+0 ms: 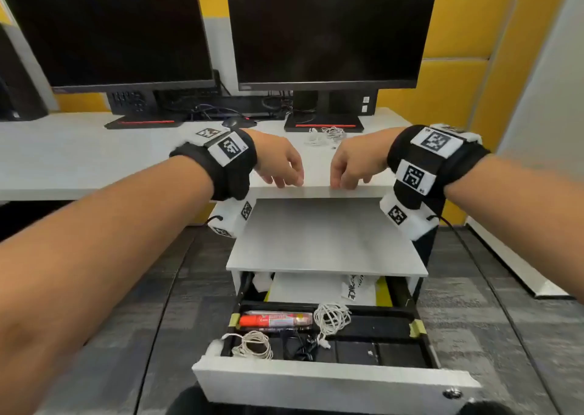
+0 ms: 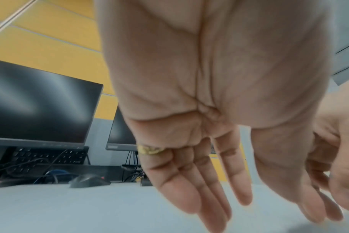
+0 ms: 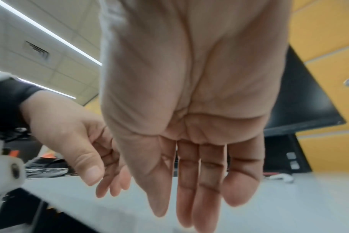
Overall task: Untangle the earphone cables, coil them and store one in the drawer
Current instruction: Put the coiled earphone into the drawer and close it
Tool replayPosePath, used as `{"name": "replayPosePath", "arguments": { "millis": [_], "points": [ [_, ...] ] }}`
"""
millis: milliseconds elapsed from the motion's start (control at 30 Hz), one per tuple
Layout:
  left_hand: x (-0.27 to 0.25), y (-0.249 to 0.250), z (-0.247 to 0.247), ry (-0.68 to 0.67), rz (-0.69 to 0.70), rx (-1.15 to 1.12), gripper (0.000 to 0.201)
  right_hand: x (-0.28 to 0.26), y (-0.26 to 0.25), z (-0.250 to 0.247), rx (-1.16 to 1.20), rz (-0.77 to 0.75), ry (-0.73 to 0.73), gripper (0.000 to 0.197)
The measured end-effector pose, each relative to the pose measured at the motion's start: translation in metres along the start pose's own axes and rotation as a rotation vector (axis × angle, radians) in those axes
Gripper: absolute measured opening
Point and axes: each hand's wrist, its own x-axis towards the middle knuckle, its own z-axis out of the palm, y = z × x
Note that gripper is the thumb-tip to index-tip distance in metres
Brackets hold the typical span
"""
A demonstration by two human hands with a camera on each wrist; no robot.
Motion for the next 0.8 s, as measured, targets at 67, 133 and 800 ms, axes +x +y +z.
{"name": "replayPosePath", "arguments": {
  "millis": [67,133,800],
  "points": [
    [0.023,0.007,-0.017,0.032,-0.013,0.065,0.029,0.009,0.014,-0.02,-0.021,0.071,0.049,0.018],
    [0.048,0.013,-0.027,0.05,-0.039,0.16,0.042,0.022,0.028,-0.035,-0.034,0.132,0.075,0.024],
    [0.19,0.016,-0.045,-0.125,-0.053,0.473,0.046,0.172,0.094,-0.056,-0.452,0.245,0.051,0.059]
  ]
}}
